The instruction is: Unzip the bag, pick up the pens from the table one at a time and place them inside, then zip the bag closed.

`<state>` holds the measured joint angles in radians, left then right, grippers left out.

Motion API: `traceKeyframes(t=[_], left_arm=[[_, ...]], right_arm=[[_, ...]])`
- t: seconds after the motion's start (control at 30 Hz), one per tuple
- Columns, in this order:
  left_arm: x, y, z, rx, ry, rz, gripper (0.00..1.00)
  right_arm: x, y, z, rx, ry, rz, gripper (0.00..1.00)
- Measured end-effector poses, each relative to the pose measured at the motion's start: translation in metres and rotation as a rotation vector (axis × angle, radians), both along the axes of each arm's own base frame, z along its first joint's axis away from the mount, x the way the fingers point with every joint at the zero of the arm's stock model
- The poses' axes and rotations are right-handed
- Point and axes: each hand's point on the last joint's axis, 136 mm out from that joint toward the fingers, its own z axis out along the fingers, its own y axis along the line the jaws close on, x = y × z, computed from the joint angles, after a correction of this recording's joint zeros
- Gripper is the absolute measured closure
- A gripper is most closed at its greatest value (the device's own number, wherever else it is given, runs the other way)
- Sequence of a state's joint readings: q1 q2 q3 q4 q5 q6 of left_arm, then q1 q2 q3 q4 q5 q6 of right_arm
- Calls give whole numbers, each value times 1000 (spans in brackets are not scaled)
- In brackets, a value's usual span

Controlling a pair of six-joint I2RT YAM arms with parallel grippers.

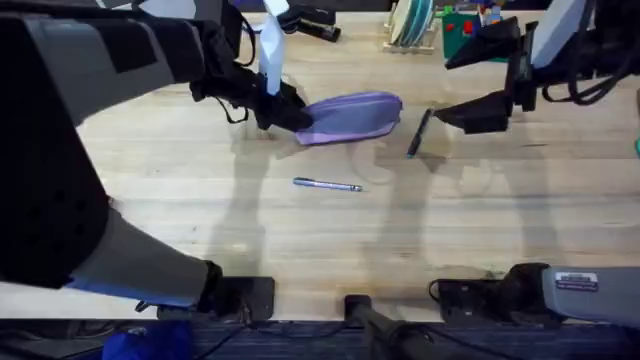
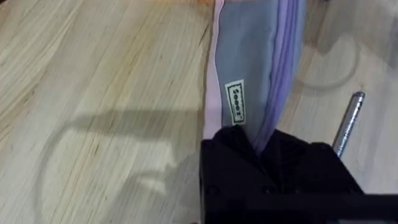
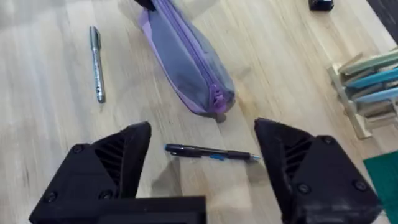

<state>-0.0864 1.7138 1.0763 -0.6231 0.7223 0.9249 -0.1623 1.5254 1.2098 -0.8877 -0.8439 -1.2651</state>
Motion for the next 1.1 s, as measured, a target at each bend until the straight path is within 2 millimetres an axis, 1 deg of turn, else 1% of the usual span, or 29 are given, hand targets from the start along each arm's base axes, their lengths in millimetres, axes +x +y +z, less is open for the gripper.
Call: traceKeyframes(t=[0.67, 0.83, 1.1], left_arm=[[0, 0, 0, 0, 0, 0, 958], [0, 0, 0, 0, 0, 0, 958], [0, 0, 0, 0, 0, 0, 958]], right_arm=[[1, -2, -3, -20, 1, -6, 6], [2, -6, -6, -48, 2, -14, 5], [9, -12, -12, -91, -12, -27, 5]])
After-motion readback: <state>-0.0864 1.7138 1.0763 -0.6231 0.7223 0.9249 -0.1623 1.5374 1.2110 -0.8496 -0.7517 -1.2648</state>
